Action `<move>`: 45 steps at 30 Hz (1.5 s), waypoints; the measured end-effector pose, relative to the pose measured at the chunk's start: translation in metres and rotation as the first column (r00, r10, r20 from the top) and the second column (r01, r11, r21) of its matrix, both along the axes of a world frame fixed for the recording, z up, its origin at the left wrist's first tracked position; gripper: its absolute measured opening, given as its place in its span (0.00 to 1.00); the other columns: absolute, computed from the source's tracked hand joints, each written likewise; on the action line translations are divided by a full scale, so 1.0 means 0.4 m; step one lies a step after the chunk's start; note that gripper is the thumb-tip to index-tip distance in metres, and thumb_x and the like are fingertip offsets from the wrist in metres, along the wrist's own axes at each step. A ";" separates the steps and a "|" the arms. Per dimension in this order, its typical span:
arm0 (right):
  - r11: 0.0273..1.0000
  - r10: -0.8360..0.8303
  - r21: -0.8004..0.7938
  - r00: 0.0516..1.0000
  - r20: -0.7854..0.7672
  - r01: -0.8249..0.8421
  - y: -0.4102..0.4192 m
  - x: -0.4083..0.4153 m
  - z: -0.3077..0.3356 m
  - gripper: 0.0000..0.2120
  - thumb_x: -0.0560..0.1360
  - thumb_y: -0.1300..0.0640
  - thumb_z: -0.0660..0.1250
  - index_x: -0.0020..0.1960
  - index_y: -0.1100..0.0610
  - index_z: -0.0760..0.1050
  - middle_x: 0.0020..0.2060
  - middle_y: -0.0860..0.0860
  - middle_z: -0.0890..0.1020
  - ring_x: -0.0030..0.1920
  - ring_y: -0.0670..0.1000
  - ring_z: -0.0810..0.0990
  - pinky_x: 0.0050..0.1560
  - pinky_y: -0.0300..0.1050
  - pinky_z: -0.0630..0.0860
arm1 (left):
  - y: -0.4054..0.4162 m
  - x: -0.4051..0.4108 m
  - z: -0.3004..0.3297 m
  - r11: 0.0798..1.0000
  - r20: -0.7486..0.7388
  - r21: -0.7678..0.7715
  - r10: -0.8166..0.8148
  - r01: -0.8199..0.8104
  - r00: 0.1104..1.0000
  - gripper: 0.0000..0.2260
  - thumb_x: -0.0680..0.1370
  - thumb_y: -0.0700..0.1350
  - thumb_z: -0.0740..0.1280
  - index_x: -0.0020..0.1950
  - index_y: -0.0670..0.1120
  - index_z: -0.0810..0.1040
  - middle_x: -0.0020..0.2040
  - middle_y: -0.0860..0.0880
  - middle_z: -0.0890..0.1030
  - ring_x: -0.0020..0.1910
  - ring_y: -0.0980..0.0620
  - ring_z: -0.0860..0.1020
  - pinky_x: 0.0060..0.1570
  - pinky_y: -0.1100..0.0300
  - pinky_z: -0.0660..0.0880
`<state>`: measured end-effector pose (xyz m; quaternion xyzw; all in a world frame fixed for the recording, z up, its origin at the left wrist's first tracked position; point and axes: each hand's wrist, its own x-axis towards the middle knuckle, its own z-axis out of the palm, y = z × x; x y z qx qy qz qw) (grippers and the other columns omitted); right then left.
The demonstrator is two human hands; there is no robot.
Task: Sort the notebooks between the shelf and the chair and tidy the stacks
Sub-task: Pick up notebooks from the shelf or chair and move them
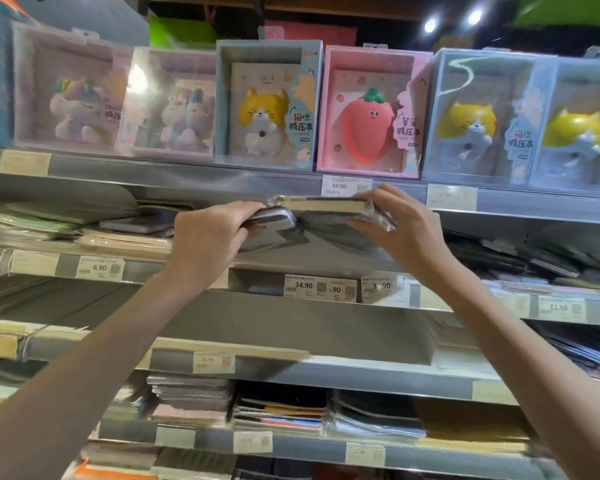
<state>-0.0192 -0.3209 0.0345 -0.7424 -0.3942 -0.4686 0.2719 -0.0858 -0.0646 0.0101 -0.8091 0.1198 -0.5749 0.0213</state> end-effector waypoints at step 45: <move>0.762 -0.263 -0.604 0.740 -0.620 -0.235 0.134 -0.436 -1.170 0.18 0.65 0.58 0.77 0.53 0.49 0.79 0.46 0.45 0.81 0.33 0.50 0.82 0.19 0.34 0.65 | 0.188 -0.509 -1.228 0.891 -0.981 -0.155 -0.088 -0.428 0.173 0.18 0.78 0.55 0.62 0.68 0.60 0.69 0.60 0.51 0.80 0.60 0.49 0.76 0.53 0.54 0.71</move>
